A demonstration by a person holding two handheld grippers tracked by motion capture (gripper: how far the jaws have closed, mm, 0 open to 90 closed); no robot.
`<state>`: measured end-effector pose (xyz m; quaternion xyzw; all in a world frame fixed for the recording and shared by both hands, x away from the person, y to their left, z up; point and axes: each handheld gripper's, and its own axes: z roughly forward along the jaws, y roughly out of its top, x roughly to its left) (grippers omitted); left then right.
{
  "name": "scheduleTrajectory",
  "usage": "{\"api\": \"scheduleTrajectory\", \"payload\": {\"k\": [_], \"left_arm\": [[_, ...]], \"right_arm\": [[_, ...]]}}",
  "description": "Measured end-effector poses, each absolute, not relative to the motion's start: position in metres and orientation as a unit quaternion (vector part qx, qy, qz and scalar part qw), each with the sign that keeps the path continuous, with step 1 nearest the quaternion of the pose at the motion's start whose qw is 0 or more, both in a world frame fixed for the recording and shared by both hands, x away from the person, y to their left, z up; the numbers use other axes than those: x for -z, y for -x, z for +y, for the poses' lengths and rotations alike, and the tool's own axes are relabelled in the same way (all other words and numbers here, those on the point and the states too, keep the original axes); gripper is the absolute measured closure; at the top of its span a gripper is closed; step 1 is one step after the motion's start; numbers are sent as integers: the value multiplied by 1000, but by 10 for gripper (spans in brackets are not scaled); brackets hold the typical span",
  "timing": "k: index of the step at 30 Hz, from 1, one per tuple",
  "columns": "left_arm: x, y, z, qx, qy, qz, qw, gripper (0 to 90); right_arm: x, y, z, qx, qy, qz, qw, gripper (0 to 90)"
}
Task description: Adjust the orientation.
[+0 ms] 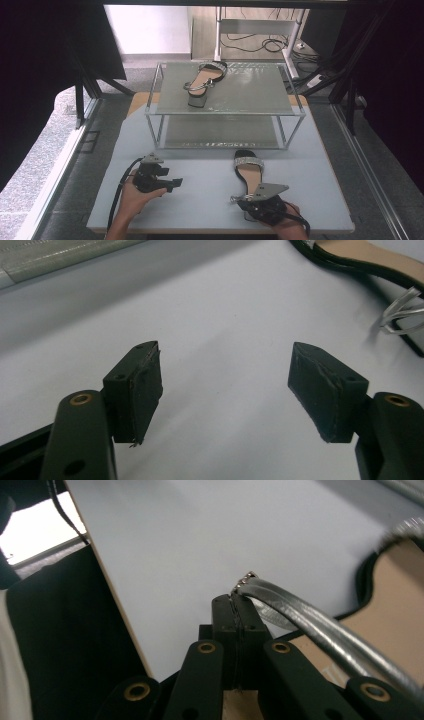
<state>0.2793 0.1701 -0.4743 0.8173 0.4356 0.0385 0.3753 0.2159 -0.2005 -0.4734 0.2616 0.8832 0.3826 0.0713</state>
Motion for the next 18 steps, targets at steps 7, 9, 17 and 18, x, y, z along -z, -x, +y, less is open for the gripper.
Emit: {"api": "scheduleTrajectory", "payload": {"k": [7,9,17,18], "left_arm": [[476,-280,171,-34,-813,442,379,297],[478,-281,170,-32,-813,443,376,298],[475,-278,171,-34,-809,444,383,294],[474,-278,172,-34,-809,445,384,294]], "right_arm": [[475,-209,-256,-388,-320,858,103,900],[475,-211,-267,-379,-333,855,118,900],[474,-212,-286,-375,-357,846,125,822],[474,-212,-286,-375,-357,846,125,822]]}}
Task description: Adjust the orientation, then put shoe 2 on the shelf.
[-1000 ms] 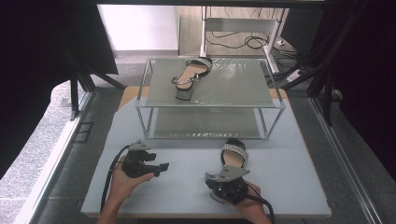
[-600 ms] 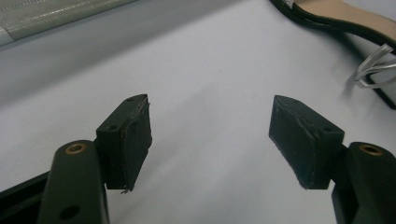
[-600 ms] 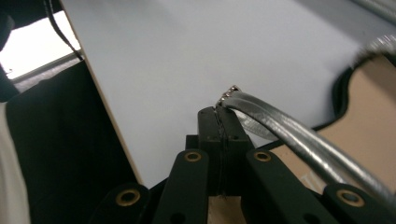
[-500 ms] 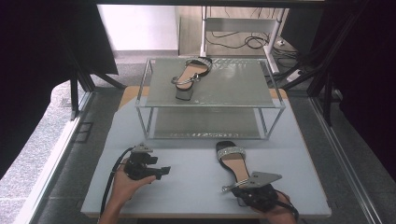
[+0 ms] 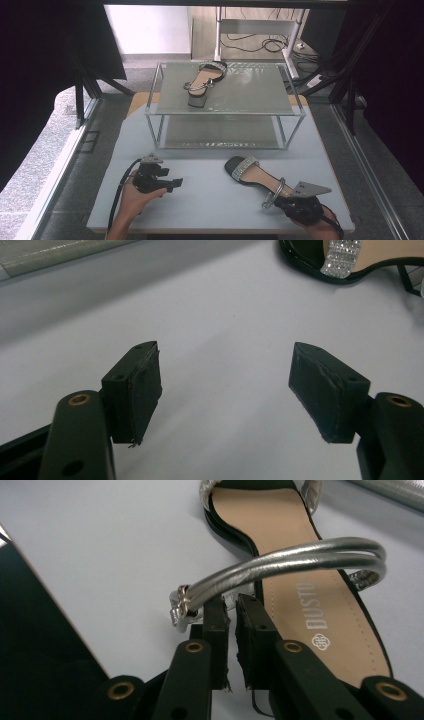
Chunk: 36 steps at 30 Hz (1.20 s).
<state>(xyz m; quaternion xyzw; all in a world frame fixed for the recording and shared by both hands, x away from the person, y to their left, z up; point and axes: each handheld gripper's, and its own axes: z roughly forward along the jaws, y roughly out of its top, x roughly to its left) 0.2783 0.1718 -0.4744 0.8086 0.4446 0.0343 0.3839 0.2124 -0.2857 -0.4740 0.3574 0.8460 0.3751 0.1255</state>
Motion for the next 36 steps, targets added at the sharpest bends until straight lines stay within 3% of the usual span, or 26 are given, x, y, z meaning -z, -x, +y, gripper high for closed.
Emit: {"api": "scheduleTrajectory", "payload": {"k": [10,16,26,36], "left_arm": [[472,-277,173,-35,-807,444,387,294],[473,-277,174,-37,-809,445,382,295],[472,-274,174,-31,-809,440,388,296],[466,-267,174,-31,-809,431,399,296]], "right_arm": [[455,-207,-322,-432,-380,808,127,611],[451,-211,-327,-426,-402,795,155,500],[447,-238,-311,-407,-403,808,139,413],[428,-273,-272,-299,-383,866,117,347]]}}
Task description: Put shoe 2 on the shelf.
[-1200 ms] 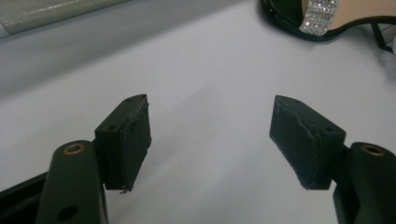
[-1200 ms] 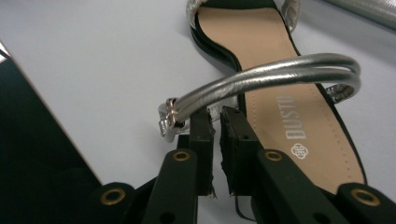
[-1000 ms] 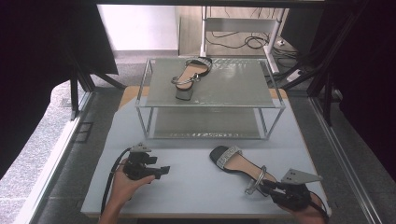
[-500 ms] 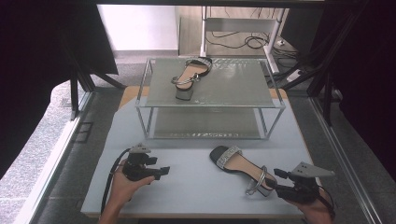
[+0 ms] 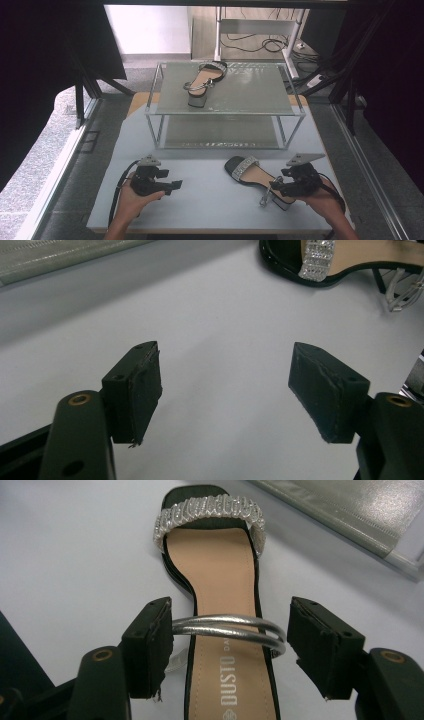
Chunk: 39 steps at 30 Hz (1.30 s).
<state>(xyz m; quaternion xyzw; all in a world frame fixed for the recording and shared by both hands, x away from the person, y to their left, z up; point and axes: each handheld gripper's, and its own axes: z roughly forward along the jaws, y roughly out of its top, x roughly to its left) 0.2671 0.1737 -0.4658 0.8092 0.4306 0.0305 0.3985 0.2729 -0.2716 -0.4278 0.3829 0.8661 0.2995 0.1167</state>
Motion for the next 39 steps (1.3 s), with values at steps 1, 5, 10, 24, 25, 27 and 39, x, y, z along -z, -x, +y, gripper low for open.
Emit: {"api": "scheduleTrajectory", "payload": {"k": [1,5,10,24,25,27,39], "left_arm": [[466,-267,174,-31,-809,431,399,296],[466,-268,175,-26,-810,430,399,296],[467,-268,177,-28,-809,432,398,297],[467,-266,175,-29,-811,429,397,297],[466,-266,176,-30,-810,429,398,298],[467,-266,176,-30,-810,430,398,298],[468,-265,173,-23,-813,424,397,298]], "right_arm": [[428,-273,-272,-299,-383,866,117,347],[428,-282,-258,-267,-373,882,109,324],[420,-298,-249,-259,-371,886,103,320],[445,-313,-235,-178,-372,908,68,279],[452,-313,-235,-161,-372,912,64,272],[455,-312,-235,-154,-372,913,63,269],[478,-312,-233,-106,-398,909,60,295]]}}
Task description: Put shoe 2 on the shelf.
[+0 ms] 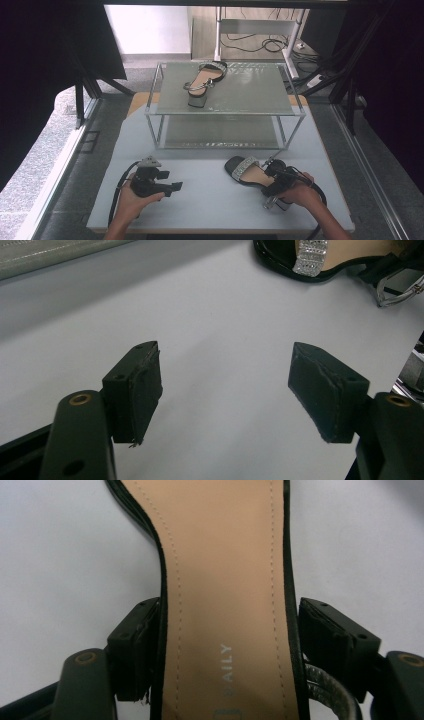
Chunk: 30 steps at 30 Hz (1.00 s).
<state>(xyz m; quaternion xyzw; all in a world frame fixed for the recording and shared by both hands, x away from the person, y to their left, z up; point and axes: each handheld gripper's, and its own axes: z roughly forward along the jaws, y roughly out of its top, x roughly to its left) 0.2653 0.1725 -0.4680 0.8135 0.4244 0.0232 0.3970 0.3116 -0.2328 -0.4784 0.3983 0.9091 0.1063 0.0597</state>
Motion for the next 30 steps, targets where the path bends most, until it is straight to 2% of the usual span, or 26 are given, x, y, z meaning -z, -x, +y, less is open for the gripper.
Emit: {"api": "scheduleTrajectory", "payload": {"k": [25,30], "left_arm": [[469,-265,170,-22,-816,421,394,299],[469,-265,172,-24,-814,424,396,299]], "right_arm": [[473,-323,-228,-95,-390,915,29,389],[471,-326,-237,-136,-410,902,-1,396]]}}
